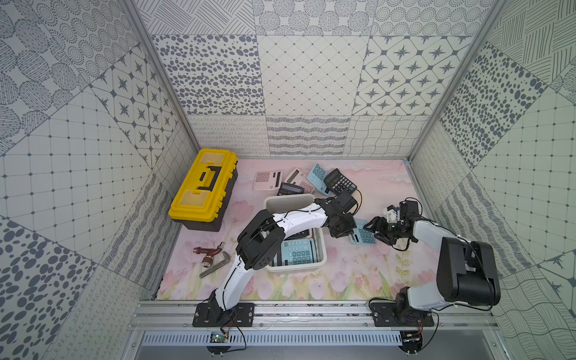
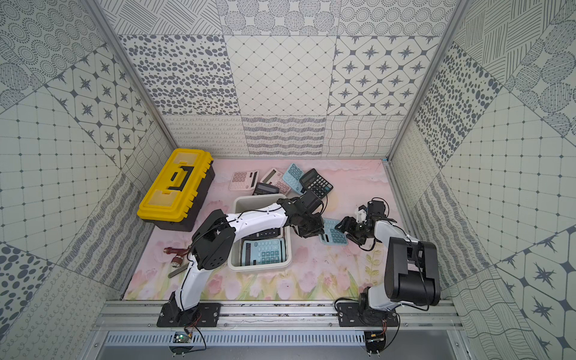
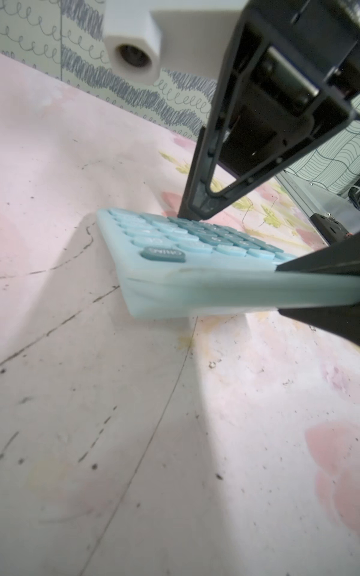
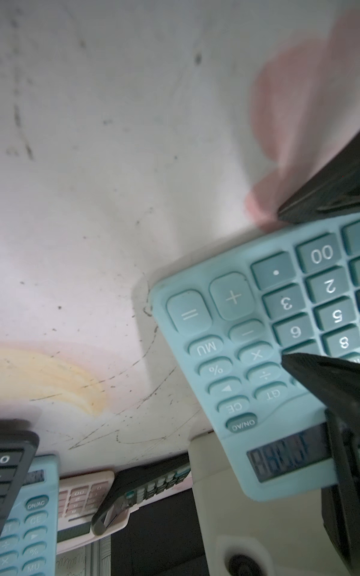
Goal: Put the calculator in the storage box
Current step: Pick up the calculator from the center of the board.
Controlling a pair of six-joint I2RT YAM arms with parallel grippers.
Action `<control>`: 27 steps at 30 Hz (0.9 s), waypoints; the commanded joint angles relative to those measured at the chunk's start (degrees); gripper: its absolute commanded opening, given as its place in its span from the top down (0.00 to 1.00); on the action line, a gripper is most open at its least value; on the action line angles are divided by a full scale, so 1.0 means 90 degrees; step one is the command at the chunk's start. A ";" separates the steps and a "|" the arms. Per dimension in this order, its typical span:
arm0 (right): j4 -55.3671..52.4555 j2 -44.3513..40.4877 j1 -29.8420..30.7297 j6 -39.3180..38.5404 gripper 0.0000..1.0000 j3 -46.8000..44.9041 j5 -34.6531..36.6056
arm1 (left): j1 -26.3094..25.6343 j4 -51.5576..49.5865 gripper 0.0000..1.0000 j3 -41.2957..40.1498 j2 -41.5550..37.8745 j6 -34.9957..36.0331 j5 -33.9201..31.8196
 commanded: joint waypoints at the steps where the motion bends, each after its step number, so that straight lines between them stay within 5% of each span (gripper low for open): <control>1: -0.0371 -0.0566 0.0036 0.0206 0.22 0.0163 -0.0364 | 0.0022 -0.0192 1.00 0.0158 -0.0257 0.0373 -0.0095; 6: -0.0901 -0.1290 -0.0070 0.0284 0.03 0.0484 -0.0260 | 0.0063 -0.0476 1.00 0.0352 -0.0534 0.0613 -0.0074; 20: -0.1571 -0.2829 -0.0516 0.0949 0.03 0.1233 -0.0173 | 0.0323 -0.0764 1.00 0.0915 -0.1398 0.1260 0.0827; 27: -0.0568 -0.3127 -0.0777 0.1540 0.03 0.0994 -0.1409 | 0.0879 -0.0426 1.00 0.0332 -0.2058 0.1484 0.1647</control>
